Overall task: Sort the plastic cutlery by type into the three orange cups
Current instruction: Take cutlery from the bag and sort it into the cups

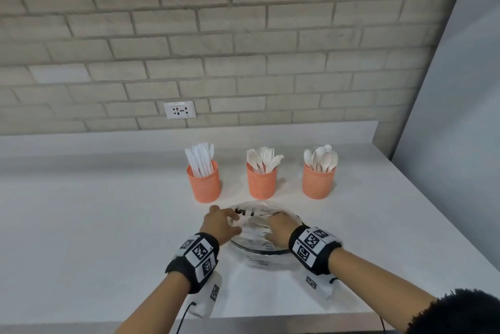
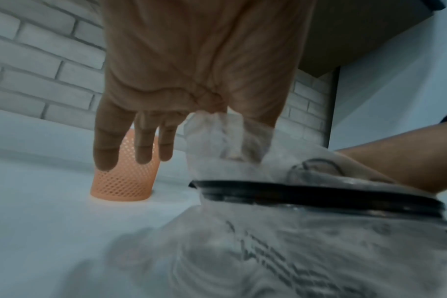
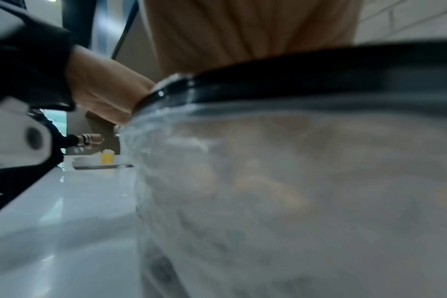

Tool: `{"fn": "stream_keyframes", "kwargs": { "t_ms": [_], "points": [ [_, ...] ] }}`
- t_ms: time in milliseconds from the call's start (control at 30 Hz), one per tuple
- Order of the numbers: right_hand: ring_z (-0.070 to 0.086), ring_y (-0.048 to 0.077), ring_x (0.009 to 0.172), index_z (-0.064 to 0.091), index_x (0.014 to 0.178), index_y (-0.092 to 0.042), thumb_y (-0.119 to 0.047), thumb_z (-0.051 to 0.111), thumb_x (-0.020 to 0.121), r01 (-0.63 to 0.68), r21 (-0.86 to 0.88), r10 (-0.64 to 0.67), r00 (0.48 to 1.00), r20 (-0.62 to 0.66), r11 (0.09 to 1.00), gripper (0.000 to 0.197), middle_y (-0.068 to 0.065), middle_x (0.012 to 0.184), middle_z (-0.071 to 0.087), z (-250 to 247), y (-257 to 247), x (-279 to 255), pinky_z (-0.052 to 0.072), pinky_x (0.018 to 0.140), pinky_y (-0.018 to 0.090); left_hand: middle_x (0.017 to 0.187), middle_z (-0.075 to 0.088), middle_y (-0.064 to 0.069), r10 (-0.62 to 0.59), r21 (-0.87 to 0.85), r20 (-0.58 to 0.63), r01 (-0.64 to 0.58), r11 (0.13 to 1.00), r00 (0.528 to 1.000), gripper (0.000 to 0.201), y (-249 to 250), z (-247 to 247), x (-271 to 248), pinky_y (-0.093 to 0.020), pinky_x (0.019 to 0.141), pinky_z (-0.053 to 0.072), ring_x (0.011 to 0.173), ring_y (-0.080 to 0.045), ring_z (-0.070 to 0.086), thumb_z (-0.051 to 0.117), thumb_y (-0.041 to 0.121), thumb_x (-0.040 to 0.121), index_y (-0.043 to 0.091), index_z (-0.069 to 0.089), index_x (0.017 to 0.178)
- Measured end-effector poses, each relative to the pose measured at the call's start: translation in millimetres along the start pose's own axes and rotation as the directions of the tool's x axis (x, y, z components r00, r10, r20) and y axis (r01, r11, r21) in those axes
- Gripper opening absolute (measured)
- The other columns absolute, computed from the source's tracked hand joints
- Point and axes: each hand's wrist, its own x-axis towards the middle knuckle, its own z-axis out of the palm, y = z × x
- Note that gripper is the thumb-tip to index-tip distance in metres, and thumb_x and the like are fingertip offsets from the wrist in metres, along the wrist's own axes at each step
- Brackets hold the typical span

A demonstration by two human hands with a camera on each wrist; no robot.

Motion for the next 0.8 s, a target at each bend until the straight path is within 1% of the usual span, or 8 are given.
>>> {"fn": "stream_keyframes", "kwargs": {
  "t_ms": [133, 233, 400, 533, 600, 667, 700, 800],
  "points": [
    [0.052, 0.028, 0.119, 0.037, 0.14, -0.027, -0.035, 0.06, 0.086, 0.032, 0.025, -0.033, 0.998, 0.046, 0.999, 0.059, 0.01, 0.128, 0.056, 8, 4, 14, 0.043, 0.101, 0.038, 0.128, 0.044, -0.008, 0.024, -0.02, 0.053, -0.023, 1.0, 0.998, 0.053, -1, 9, -4, -0.025, 0.098, 0.037, 0.116, -0.023, 0.051, 0.065, 0.015, 0.08, 0.021, 0.048, 0.13],
    [0.055, 0.027, 0.116, 0.037, 0.141, -0.02, -0.043, 0.063, 0.082, -0.022, 0.024, 0.02, 0.997, 0.071, 0.999, 0.068, 0.009, 0.127, 0.058, 15, 3, 26, 0.045, 0.098, 0.036, 0.132, 0.043, -0.008, 0.047, -0.011, 0.064, -0.047, 0.999, 0.997, 0.059, 3, 9, -4, -0.025, 0.097, 0.036, 0.121, -0.023, 0.047, 0.061, 0.009, 0.081, 0.018, 0.04, 0.136],
    [0.053, 0.026, 0.118, 0.044, 0.132, -0.011, -0.035, 0.06, 0.085, -0.056, 0.056, 0.049, 0.991, 0.127, 0.997, 0.055, 0.008, 0.131, 0.055, 4, 1, 27, 0.042, 0.098, 0.033, 0.133, 0.043, -0.007, 0.061, -0.024, 0.069, -0.06, 0.998, 0.996, 0.06, 2, 6, -3, -0.025, 0.097, 0.036, 0.122, -0.022, 0.046, 0.061, 0.01, 0.081, 0.017, 0.039, 0.137],
    [0.051, 0.025, 0.12, 0.044, 0.133, -0.014, -0.038, 0.065, 0.082, -0.085, 0.097, 0.073, 0.99, 0.118, 0.992, 0.06, 0.007, 0.132, 0.055, 9, 4, 33, 0.04, 0.099, 0.032, 0.131, 0.044, -0.007, 0.076, -0.042, 0.072, -0.073, 0.996, 0.995, 0.06, -4, 8, -3, -0.025, 0.097, 0.036, 0.121, -0.022, 0.046, 0.062, 0.011, 0.08, 0.017, 0.04, 0.135],
    [0.053, 0.024, 0.118, 0.05, 0.124, -0.015, -0.037, 0.066, 0.081, -0.109, 0.095, 0.094, 0.984, 0.154, 0.989, 0.051, 0.004, 0.125, 0.058, 10, 4, 37, 0.042, 0.094, 0.031, 0.131, 0.044, -0.007, 0.082, -0.046, 0.072, -0.078, 0.996, 0.994, 0.06, -6, 9, -1, -0.025, 0.097, 0.036, 0.121, -0.022, 0.046, 0.062, 0.011, 0.08, 0.017, 0.04, 0.135],
    [0.056, 0.023, 0.113, 0.054, 0.106, -0.017, -0.037, 0.066, 0.08, -0.122, 0.105, 0.104, 0.982, 0.159, 0.987, 0.035, 0.0, 0.11, 0.06, 10, 5, 38, 0.042, 0.082, 0.028, 0.131, 0.045, -0.007, 0.087, -0.048, 0.07, -0.084, 0.995, 0.994, 0.06, -7, 10, 0, -0.024, 0.097, 0.036, 0.121, -0.021, 0.046, 0.063, 0.012, 0.079, 0.017, 0.041, 0.135],
    [0.056, 0.023, 0.113, 0.055, 0.105, -0.017, -0.036, 0.066, 0.079, -0.128, 0.124, 0.108, 0.982, 0.154, 0.984, 0.034, 0.0, 0.109, 0.06, 11, 5, 38, 0.042, 0.082, 0.028, 0.131, 0.045, -0.006, 0.087, -0.049, 0.07, -0.084, 0.995, 0.994, 0.06, -8, 10, 1, -0.024, 0.097, 0.036, 0.121, -0.021, 0.046, 0.063, 0.012, 0.079, 0.018, 0.041, 0.135],
    [0.052, 0.023, 0.12, 0.05, 0.128, -0.013, -0.034, 0.066, 0.078, -0.135, 0.155, 0.109, 0.98, 0.164, 0.979, 0.057, 0.005, 0.131, 0.056, 12, 5, 41, 0.043, 0.099, 0.032, 0.131, 0.045, -0.006, 0.083, -0.05, 0.075, -0.08, 0.996, 0.994, 0.061, -9, 11, 4, -0.025, 0.098, 0.036, 0.121, -0.021, 0.047, 0.064, 0.013, 0.079, 0.018, 0.04, 0.135]
  ]
}}
